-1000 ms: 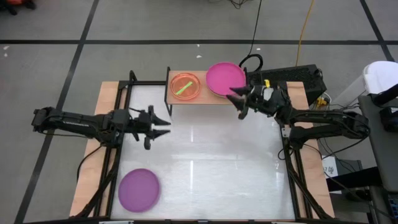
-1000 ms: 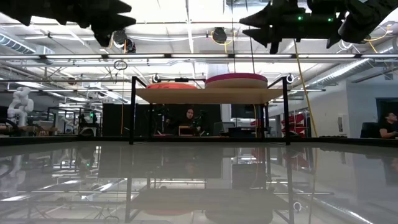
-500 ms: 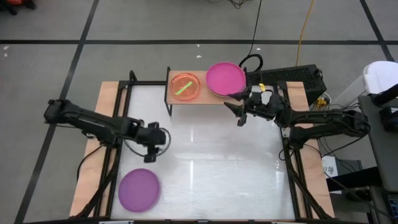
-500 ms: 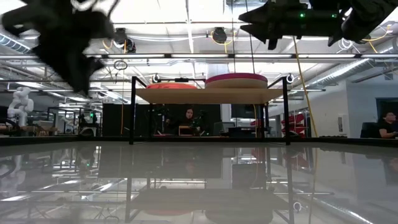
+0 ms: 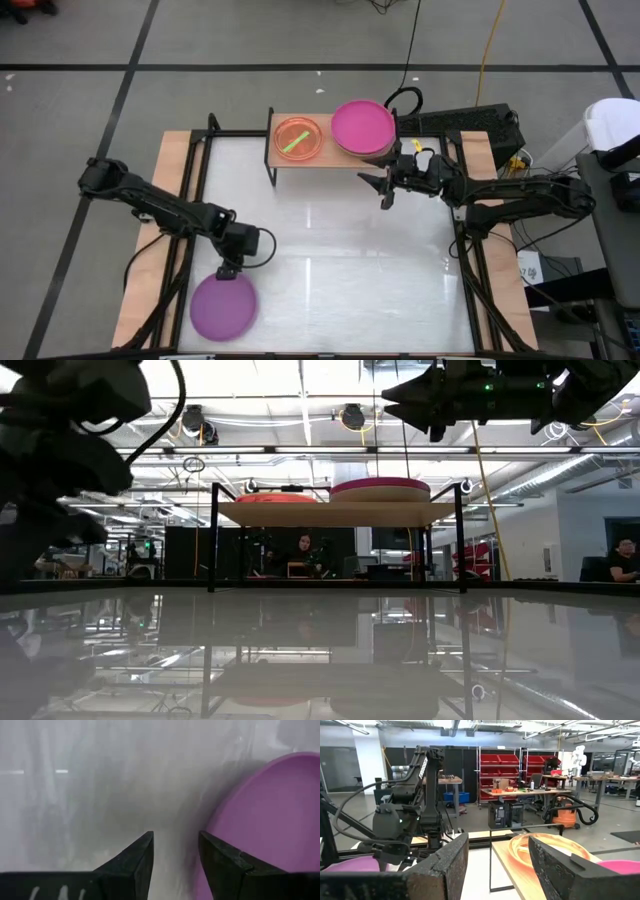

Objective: Place and stack plates onto a shelf
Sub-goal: Stack the big violet plate on the big pink plate on the shelf

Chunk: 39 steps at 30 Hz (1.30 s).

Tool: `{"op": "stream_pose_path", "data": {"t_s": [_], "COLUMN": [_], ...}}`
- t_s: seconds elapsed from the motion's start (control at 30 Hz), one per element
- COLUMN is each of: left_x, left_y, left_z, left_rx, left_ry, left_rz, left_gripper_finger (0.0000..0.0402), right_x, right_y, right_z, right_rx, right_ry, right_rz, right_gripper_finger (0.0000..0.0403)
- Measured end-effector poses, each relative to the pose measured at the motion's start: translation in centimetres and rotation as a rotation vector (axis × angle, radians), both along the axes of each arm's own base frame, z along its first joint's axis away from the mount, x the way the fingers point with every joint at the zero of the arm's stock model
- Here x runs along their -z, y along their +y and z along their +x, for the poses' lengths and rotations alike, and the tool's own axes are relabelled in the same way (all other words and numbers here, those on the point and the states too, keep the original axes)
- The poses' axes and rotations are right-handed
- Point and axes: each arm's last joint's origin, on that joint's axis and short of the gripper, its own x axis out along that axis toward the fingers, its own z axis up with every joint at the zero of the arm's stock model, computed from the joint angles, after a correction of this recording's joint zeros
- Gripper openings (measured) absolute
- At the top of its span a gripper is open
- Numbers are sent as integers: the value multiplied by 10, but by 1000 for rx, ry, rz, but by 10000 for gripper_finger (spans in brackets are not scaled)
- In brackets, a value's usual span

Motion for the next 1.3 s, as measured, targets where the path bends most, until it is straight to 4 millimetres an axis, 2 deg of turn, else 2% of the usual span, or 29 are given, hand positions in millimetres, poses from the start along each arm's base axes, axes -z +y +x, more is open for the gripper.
{"op": "stream_pose_path", "data": {"t_s": [0.27,0.4,0.63,0.73,0.83,1.03,1.3], "left_x": [15,15,-2,-14,-18,-12,2], "left_y": [-6,-5,-3,-7,-13,-26,-28], "left_z": [-7,-8,-5,-1,1,0,4], "left_rx": [7,15,-14,-11,-20,-1,-8], "left_ry": [-28,-13,-7,-31,-49,-19,-10], "left_rz": [-63,-67,-140,-175,-180,-156,-48], "left_gripper_finger": [159,159,159,159,159,159,159], "right_x": [0,0,0,1,3,10,11], "right_y": [0,0,0,0,0,0,0], "right_z": [0,0,0,0,0,1,1], "right_rx": [0,-2,3,4,4,6,6], "right_ry": [4,1,0,4,25,99,104], "right_rz": [1,14,19,20,26,45,47], "right_gripper_finger": [187,187,187,187,187,187,187]}}
